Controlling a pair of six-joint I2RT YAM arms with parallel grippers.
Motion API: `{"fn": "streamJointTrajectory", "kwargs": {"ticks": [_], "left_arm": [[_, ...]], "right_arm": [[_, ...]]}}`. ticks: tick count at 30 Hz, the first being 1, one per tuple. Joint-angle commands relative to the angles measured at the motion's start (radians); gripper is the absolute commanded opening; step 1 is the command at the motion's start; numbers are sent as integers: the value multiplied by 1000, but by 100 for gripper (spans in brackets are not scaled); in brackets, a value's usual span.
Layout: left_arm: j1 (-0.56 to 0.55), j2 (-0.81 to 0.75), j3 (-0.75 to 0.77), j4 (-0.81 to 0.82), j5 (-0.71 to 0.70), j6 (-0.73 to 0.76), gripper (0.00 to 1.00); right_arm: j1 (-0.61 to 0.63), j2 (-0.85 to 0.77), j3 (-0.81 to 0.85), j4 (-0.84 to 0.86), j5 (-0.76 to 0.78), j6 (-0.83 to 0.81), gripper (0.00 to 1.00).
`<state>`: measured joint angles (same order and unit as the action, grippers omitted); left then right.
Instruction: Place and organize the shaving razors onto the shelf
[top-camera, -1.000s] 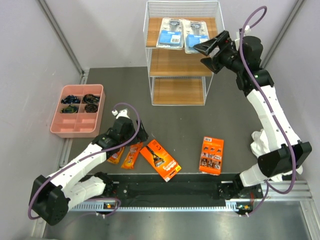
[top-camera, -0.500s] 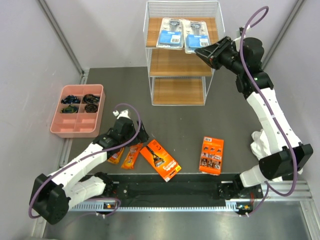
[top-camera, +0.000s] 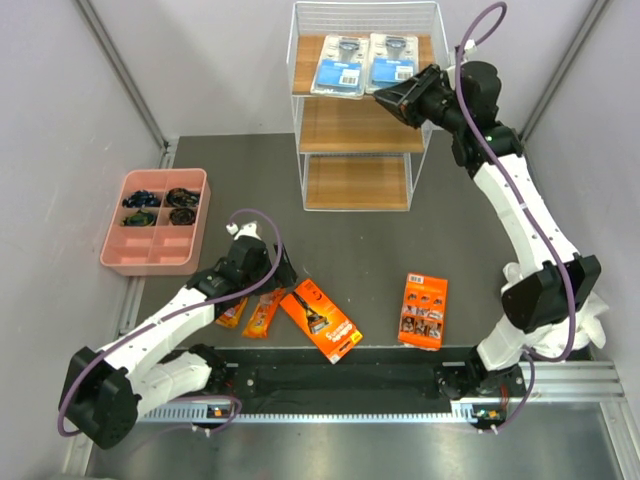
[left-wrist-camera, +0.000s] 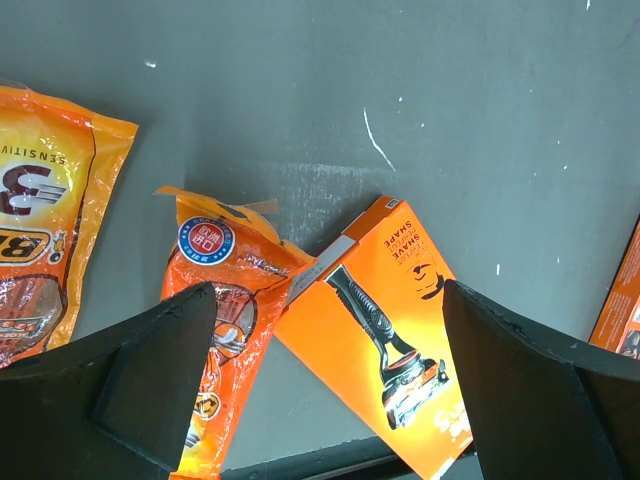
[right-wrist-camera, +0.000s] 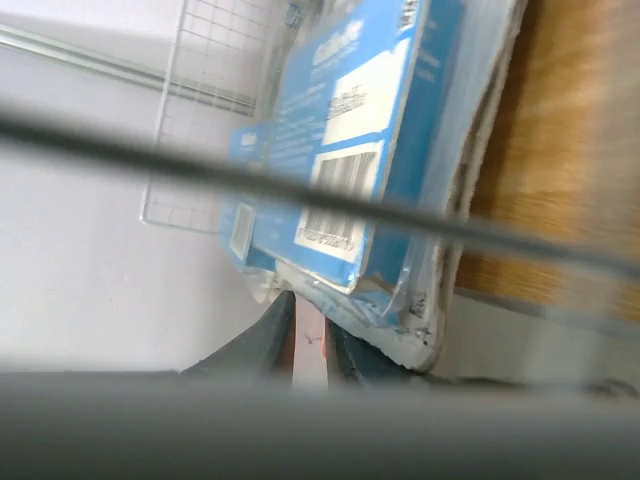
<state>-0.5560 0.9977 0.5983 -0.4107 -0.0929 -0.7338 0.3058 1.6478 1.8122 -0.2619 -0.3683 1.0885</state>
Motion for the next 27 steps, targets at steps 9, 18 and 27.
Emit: {"fn": "streamJointTrajectory", "kwargs": {"ticks": [9, 18, 27], "left_arm": [[2, -7, -3, 35, 2, 4, 99], [2, -19, 3, 21, -4, 8, 99], [2, -21, 5, 19, 7, -4, 99]], "right_arm": [[21, -74, -6, 41, -9, -18, 19], [62, -218, -168, -14, -6, -105, 20], [98, -515, -457, -239, 88, -259, 27]]}}
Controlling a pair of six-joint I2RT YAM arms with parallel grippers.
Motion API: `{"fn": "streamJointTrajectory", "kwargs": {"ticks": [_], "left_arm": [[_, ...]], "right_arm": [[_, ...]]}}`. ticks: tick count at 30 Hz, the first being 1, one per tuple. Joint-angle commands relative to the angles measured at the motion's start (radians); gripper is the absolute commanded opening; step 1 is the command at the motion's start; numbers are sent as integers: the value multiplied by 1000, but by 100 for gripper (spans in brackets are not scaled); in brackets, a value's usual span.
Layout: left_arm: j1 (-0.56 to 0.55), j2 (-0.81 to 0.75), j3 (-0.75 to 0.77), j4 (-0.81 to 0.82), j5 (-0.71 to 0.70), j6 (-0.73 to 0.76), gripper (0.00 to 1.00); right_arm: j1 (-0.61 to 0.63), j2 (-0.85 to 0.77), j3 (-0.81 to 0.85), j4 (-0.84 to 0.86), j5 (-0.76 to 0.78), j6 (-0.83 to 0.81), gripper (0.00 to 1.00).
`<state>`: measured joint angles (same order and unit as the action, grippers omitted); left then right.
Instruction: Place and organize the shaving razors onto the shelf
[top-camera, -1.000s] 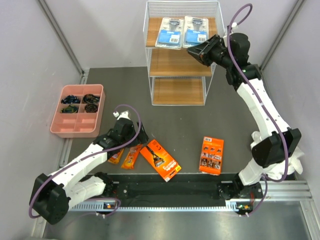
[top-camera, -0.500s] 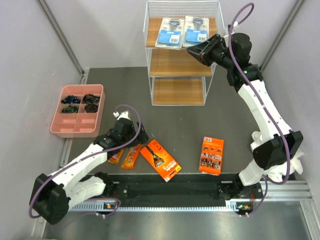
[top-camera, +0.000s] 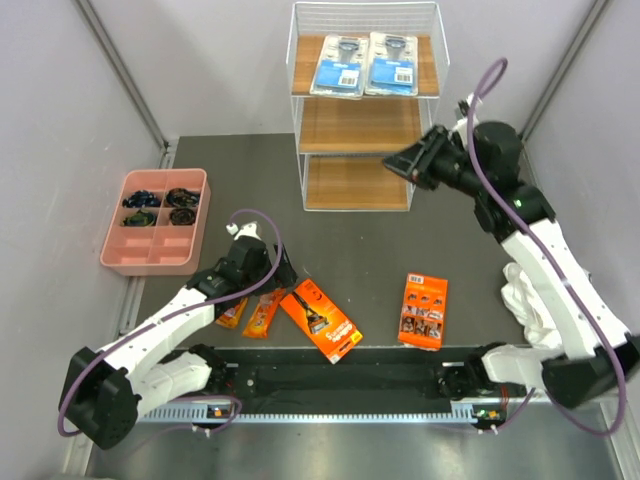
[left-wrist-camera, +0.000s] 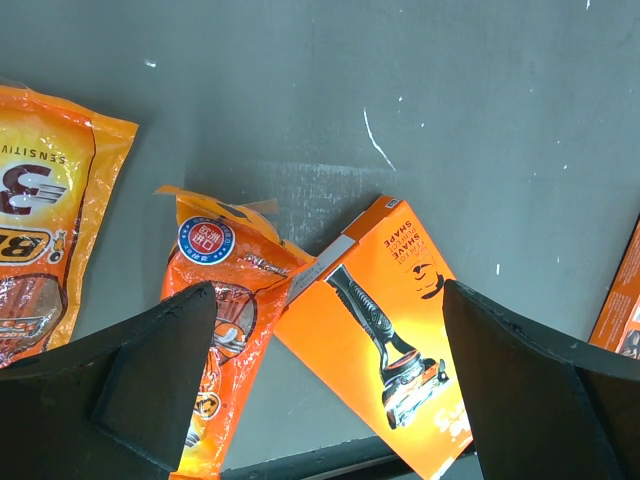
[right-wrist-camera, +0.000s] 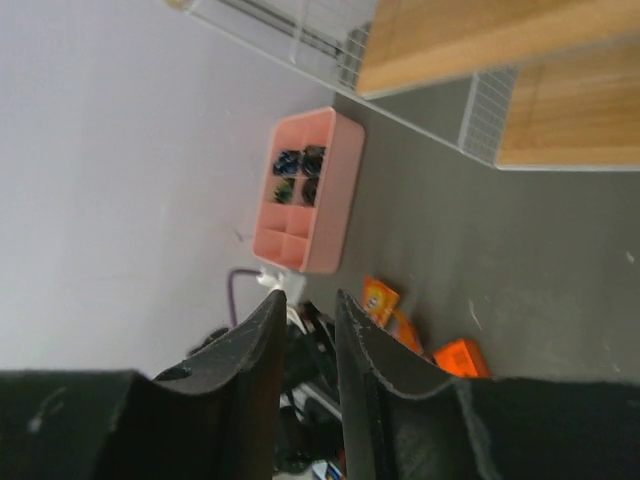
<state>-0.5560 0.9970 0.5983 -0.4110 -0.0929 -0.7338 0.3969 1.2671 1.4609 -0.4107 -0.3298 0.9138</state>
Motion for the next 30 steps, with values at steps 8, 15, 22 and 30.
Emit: {"fn": "streamJointTrajectory", "kwargs": {"ticks": [8, 15, 22, 30], "left_arm": [[2, -43, 12, 9, 22, 17, 99], [2, -63, 29, -31, -4, 71, 99], [2, -57, 47, -107, -42, 93, 98], [2, -54, 23, -130, -37, 67, 91]], "right_arm": [[8, -337, -384, -181, 101, -124, 56], [8, -385, -404, -237, 127, -168, 92], [8, -388, -444, -232, 121, -167, 99], [8, -405, -505, -206, 106, -151, 99]]}}
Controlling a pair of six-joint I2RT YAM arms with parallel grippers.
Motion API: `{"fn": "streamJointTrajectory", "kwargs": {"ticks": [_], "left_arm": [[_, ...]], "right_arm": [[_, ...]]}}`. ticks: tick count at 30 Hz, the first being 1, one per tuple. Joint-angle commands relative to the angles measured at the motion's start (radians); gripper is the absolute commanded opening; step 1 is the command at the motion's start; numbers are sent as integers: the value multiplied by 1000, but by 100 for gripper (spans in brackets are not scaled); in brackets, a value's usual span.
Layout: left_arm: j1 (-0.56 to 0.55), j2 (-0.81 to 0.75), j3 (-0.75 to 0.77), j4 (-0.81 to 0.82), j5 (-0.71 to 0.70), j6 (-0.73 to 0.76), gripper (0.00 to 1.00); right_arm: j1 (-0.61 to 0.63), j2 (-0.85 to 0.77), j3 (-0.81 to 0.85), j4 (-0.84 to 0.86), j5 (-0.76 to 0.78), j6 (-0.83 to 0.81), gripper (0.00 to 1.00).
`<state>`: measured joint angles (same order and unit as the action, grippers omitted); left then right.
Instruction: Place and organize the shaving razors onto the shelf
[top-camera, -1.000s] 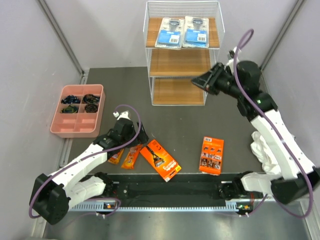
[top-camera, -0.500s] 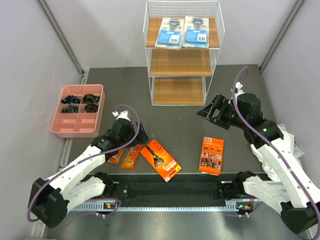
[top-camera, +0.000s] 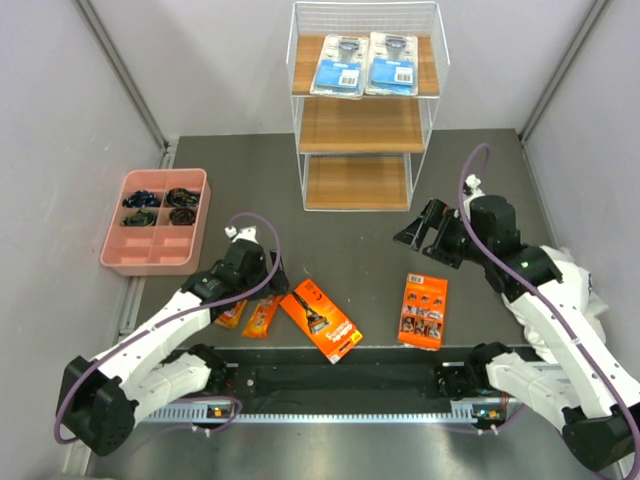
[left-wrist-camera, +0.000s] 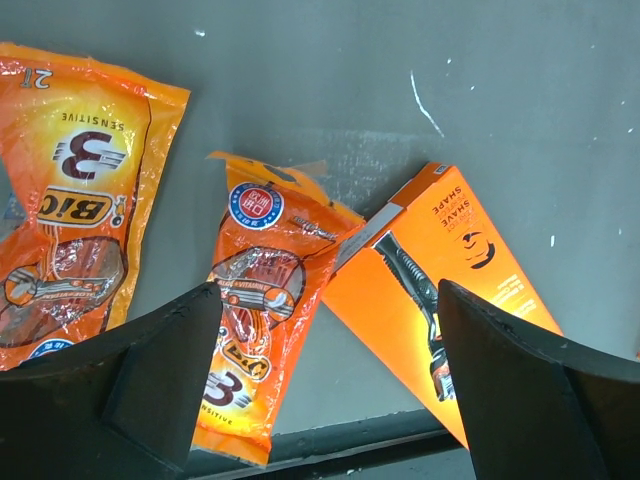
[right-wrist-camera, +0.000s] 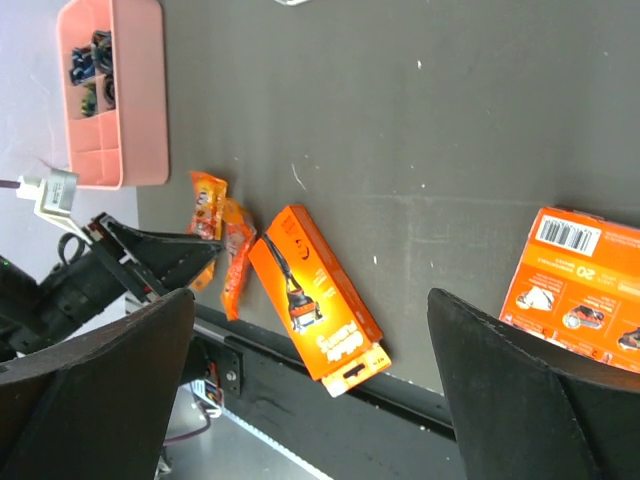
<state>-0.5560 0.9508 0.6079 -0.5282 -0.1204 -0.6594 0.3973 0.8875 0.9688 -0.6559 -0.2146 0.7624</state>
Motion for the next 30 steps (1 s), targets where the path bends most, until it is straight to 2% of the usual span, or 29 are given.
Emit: {"fn": "streamJointTrajectory", "kwargs": {"ticks": [1, 14, 21, 25, 26, 29, 30], "left_arm": [[2, -1, 13, -16, -10, -11, 90], [2, 166, 21, 10, -30, -37, 83], [2, 265, 33, 33, -50, -45, 67], [2, 325, 38, 45, -41, -36, 50], [2, 342, 35, 46, -32, -36, 41], [2, 352, 29, 65, -18, -37, 26], [2, 348, 29, 66, -18, -39, 16]], "right_arm": [[8, -25, -16, 39, -9, 2, 99], [8, -59, -103, 67, -34, 32, 99], [8, -70, -128, 73, -43, 38, 99], [8, -73, -134, 75, -43, 41, 99], [8, -73, -136, 78, -45, 41, 99], [8, -78, -140, 79, -49, 43, 99], [8, -79, -140, 79, -49, 43, 99]]}}
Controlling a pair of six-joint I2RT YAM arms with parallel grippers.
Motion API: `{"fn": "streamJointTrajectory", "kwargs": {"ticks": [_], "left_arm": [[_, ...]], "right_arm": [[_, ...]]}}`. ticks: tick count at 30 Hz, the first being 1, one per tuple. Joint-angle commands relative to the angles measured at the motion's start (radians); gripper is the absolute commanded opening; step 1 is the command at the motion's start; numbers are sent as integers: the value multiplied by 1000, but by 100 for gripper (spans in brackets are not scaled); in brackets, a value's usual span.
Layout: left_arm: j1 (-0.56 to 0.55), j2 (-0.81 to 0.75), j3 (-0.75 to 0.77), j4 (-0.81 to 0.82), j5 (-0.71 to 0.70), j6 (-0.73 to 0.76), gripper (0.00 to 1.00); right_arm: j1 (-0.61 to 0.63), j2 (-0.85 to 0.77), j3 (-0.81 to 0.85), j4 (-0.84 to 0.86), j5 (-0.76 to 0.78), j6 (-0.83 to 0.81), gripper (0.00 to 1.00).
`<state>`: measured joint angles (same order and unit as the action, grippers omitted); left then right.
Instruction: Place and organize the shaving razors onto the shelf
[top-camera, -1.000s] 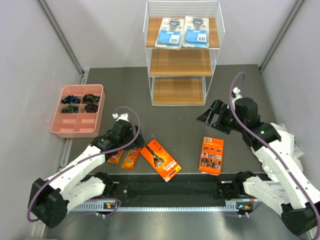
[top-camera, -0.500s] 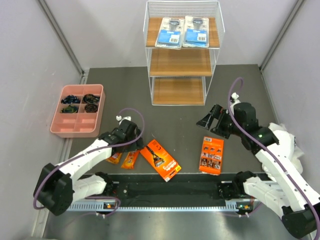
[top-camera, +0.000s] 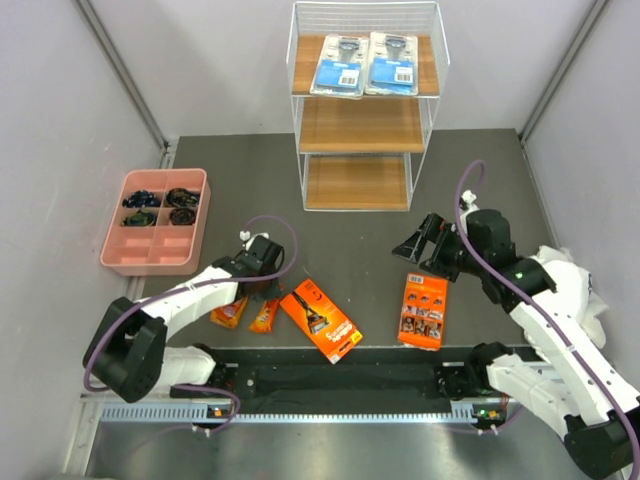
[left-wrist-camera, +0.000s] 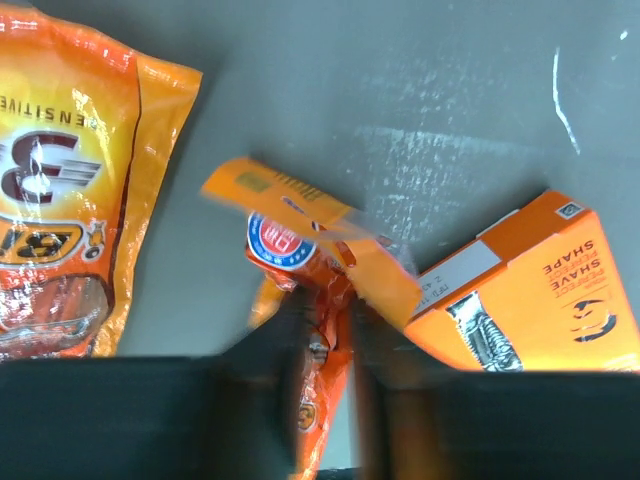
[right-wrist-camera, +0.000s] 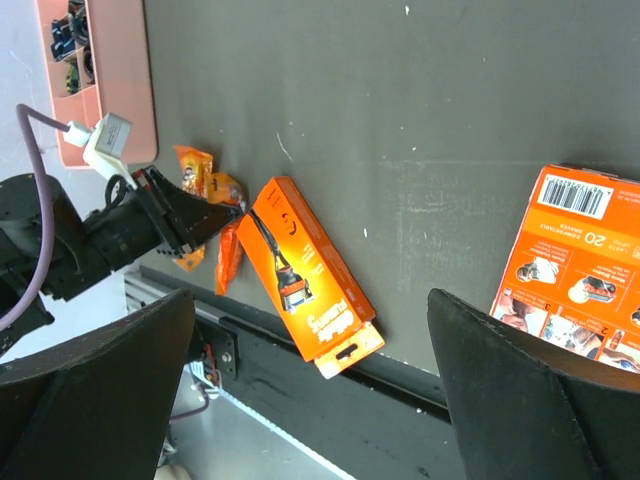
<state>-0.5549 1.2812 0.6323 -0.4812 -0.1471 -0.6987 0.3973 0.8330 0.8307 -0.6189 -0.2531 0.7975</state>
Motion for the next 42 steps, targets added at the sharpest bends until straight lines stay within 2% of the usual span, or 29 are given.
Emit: {"fn": "streamJointTrajectory", "kwargs": {"ticks": [1, 3, 7, 14, 17, 21, 22, 27, 28, 32, 36, 42], "left_arm": [[1, 15, 4, 18, 9, 1, 12], [1, 0, 12, 10, -2, -1, 5], [1, -29, 49, -31, -26, 4, 1], [1, -82, 190, -134, -58, 31, 0], [3, -94, 245, -163, -54, 34, 0], [3, -106, 291, -174, -37, 8, 0], [3, -112, 296, -166, -32, -7, 0], [3, -122, 316, -129, 4, -56, 0], [3, -117, 319, -123, 10, -73, 0], [6, -103, 340, -109, 44, -116, 0], [13, -109, 345, -79, 93, -177, 0], [26, -135, 340, -27, 179, -269, 0]], "right_arm": [[8, -26, -2, 39, -12, 6, 99], [8, -26, -2, 36, -12, 5, 99], [8, -28, 4, 31, -14, 5, 99], [15, -14, 39, 33, -18, 0, 99], [58, 14, 71, 21, 9, -3, 99], [190, 81, 134, -10, 151, -1, 99], [265, 96, 160, -12, 181, 2, 99], [487, 254, 241, 8, 369, 37, 99], [567, 283, 278, 13, 397, 42, 99], [739, 435, 375, 42, 523, 55, 99], [854, 595, 450, 47, 662, 94, 99], [914, 650, 469, 108, 739, 143, 94]]}}
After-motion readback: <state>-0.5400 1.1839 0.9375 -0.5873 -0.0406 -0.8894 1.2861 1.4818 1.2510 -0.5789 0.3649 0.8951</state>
